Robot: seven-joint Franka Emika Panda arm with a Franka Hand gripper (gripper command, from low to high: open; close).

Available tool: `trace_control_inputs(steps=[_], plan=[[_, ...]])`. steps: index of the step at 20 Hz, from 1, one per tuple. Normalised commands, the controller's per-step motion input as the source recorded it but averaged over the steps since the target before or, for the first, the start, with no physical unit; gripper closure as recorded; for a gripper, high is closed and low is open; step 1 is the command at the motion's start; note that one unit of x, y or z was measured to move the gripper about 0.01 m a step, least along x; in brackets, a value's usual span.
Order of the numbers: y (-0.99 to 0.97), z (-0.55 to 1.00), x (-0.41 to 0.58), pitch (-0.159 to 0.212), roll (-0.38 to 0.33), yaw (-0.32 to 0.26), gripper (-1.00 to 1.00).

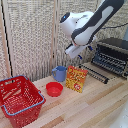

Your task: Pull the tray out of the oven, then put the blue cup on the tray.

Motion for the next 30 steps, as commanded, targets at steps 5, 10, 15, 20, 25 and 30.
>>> trace_control_inputs(steps=[5, 10, 15, 20, 25, 30], plan=[[-0.50, -0.06, 0.022, 0.030, -0.287, 0.073, -1.00], [-0.41, 0.04, 0.230, -0.155, -0.219, 0.102, -1.00], [-0.55, 0.11, 0.249, -0.177, -0.188, 0.068, -1.00], [-0.71, 0.00, 0.207, -0.063, -0.126, 0.061, -1.00], [-0.86, -0.15, 0.002, -0.014, -0.054, 0.033, -1.00], [-0.73, -0.12, 0.000, -0.012, -0.026, 0.019, -1.00]])
